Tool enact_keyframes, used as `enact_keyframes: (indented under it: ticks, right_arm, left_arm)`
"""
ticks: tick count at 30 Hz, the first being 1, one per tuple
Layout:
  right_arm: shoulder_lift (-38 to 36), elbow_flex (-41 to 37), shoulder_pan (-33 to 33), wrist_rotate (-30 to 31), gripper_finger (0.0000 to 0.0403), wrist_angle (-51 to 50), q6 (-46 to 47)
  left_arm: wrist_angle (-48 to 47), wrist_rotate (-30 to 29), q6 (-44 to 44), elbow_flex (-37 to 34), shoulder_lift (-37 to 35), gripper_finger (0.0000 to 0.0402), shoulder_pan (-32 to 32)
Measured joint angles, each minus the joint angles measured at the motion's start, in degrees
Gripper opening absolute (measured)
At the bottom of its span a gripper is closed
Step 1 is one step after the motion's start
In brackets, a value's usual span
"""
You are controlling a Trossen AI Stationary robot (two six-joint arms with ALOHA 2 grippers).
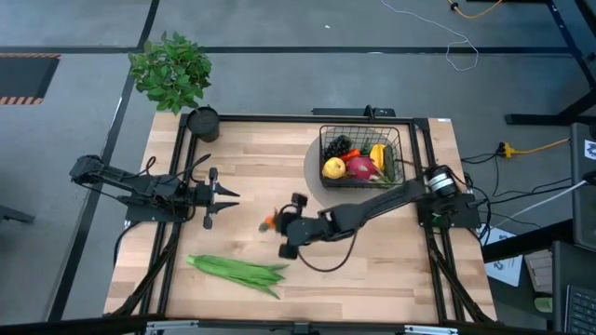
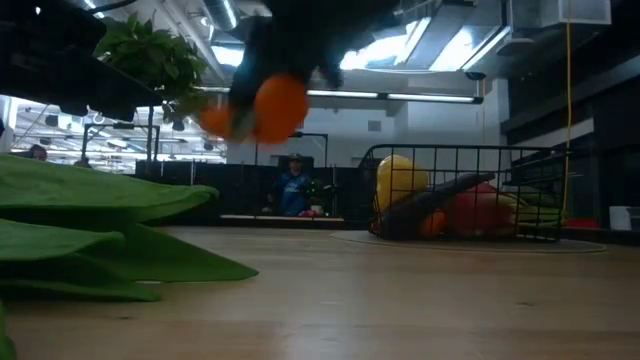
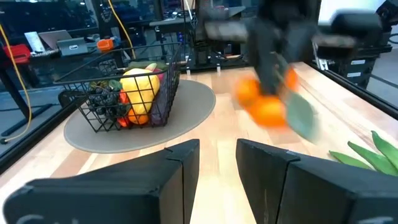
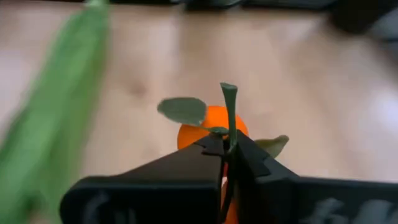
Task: Build produce basket
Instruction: Put the tangerines into the wire basket
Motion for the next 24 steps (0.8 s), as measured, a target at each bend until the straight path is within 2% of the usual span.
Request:
enact_keyframes:
  ticks: [4,6,8,10,13,16,19,24]
  right_arm:
    - [-6.0,2.8,1.2,16.4,0.0002,-11.3,-5.3]
    - [-9.2,3.5,1.4,25.4,0.0002,-17.8,-4.9]
    - [-12.3,3.4,0.9,30.3,0.0001,-25.9,-1.4]
    - [-15.3,3.1,-0.7,30.5,0.0001,-36.6,6.3]
    - [-18.5,3.1,-4.4,28.9,0.0001,-55.2,22.9]
    - [-19.8,3.1,-8.1,28.6,0.0001,-67.5,33.9]
    - [-20.7,3.0,-10.8,28.7,0.0005,-71.3,36.4]
    - [-20.8,3.0,-15.4,27.6,0.0036,-73.3,34.2]
  left_arm:
    - [-0.1,0.0,0.0,0.0,0.0,0.0098,0.0]
    - [-0.2,0.0,0.0,0.0,0.0,0.0098,0.0]
    - [-0.4,-0.1,0.0,0.0,0.0,0.0098,0.0]
    - [-0.5,-0.2,0.0,0.0,0.0,0.0098,0.0]
    - [-0.5,-0.3,0.0,0.0,0.0,0.0098,0.0]
    - [-0.6,-0.3,0.0,0.0,0.0,0.0098,0.0]
    - [-0.6,-0.3,0.0,0.0,0.0,0.0098,0.0]
    - [-0.6,-0.3,0.0,0.0,0.0,0.0098,0.0]
